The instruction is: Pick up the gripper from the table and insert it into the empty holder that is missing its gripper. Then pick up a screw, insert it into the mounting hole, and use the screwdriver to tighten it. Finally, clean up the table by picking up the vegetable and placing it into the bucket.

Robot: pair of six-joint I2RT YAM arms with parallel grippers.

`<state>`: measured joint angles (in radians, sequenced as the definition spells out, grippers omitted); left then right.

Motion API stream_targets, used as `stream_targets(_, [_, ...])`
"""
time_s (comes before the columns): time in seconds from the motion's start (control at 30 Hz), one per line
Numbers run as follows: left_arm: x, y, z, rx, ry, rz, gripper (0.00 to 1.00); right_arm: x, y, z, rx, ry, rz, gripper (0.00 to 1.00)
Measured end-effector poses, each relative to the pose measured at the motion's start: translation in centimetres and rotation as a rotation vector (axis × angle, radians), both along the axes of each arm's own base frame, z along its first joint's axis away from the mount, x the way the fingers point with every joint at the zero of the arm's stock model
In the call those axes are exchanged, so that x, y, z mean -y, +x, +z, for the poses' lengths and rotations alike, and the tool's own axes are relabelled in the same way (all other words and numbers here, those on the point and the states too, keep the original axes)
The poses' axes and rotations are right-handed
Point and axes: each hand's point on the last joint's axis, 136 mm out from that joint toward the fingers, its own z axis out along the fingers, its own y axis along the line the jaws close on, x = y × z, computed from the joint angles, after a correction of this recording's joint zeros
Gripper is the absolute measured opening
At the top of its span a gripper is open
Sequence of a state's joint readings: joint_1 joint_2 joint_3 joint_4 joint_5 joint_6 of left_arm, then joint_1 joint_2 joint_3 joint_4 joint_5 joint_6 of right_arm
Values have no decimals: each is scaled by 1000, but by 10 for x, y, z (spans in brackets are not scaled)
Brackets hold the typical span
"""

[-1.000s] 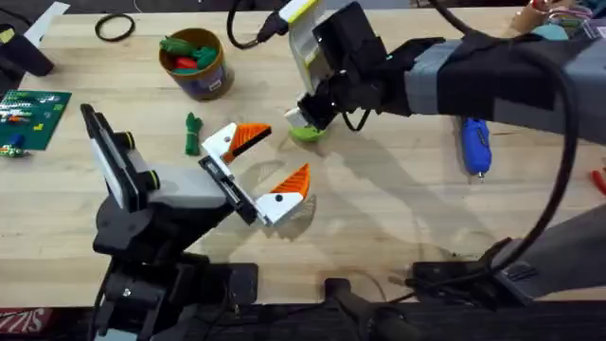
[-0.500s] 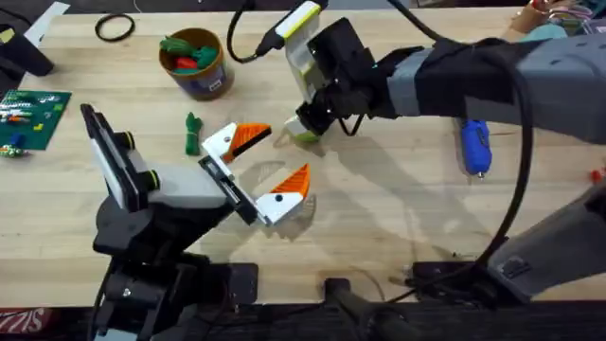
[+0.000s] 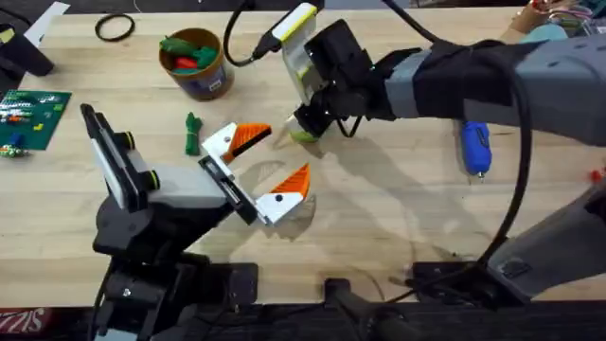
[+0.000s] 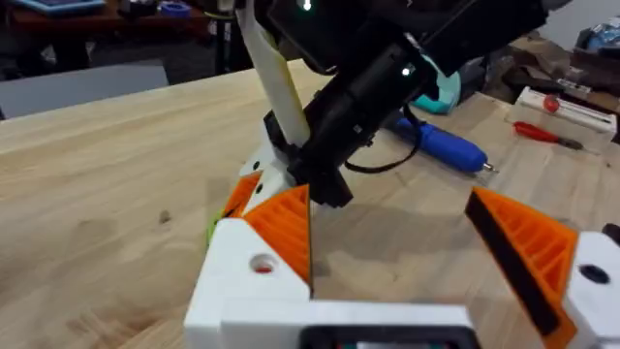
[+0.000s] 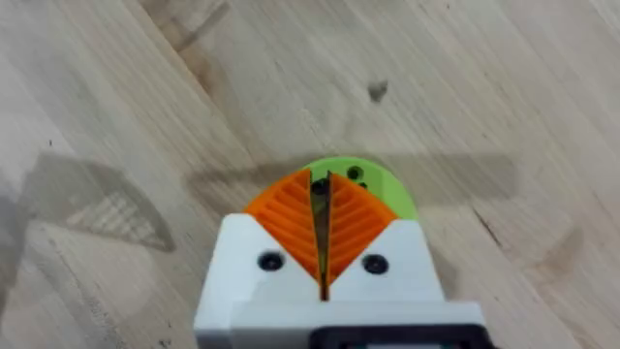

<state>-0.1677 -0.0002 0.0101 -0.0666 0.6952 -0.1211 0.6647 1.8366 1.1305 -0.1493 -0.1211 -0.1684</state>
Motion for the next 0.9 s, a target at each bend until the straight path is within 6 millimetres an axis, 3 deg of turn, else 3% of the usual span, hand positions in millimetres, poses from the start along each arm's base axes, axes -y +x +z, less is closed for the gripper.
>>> stream_targets(0.13, [0, 0, 0, 0, 0, 0, 985, 0, 0, 0, 0, 0, 0, 5])
stream_targets(0.9, [0, 0, 0, 0, 0, 0, 985, 0, 0, 1, 1, 1, 0, 3])
